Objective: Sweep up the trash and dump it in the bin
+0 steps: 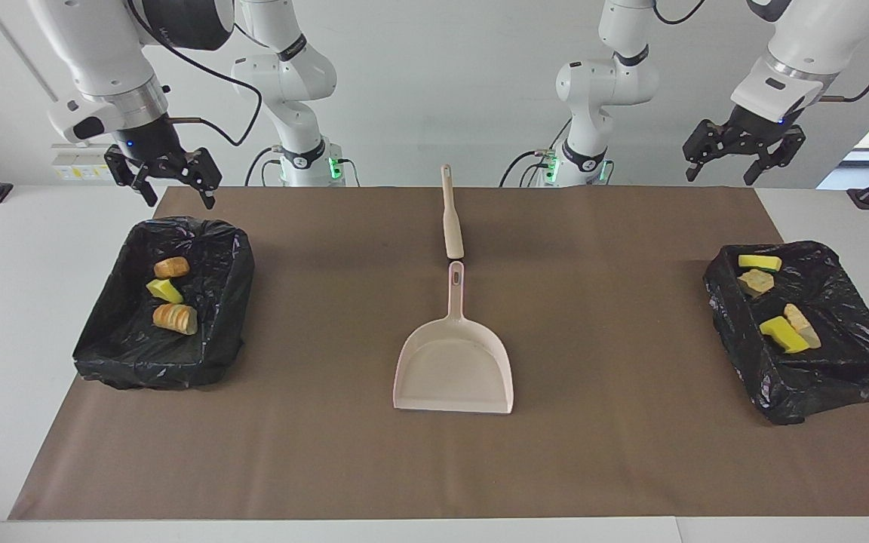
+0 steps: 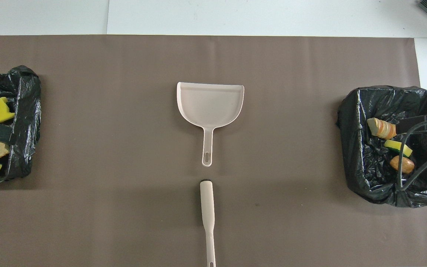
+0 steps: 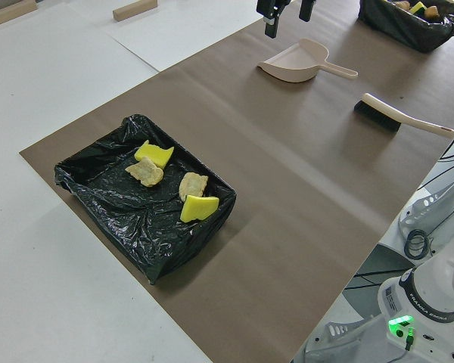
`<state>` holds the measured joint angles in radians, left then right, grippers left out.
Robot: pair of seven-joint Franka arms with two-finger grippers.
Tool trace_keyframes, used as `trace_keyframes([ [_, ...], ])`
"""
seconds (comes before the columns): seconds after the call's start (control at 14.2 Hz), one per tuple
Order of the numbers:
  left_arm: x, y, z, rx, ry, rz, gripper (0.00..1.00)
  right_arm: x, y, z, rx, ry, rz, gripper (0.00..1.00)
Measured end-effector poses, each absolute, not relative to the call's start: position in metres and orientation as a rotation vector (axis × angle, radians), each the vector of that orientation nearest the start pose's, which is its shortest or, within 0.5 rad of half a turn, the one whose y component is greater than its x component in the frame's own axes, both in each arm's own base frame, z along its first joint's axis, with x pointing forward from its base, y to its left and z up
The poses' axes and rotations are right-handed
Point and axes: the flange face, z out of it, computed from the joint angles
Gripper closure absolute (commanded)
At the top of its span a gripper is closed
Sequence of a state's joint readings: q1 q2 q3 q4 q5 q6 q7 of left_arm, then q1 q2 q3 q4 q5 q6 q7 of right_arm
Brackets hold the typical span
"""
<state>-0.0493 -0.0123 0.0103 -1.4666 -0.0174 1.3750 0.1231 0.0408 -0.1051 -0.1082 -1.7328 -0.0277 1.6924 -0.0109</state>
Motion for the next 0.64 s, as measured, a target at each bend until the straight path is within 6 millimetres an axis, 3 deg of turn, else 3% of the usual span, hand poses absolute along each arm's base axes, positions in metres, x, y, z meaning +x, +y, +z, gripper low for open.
trace_keyframes([
  [0.64, 0.5284, -0.0145, 0.6721, -3.157, 0.341, 0.083, 0.0, 0.5303, -0.0413, 0.615, -3.158, 0.085, -0.1, 0.0],
])
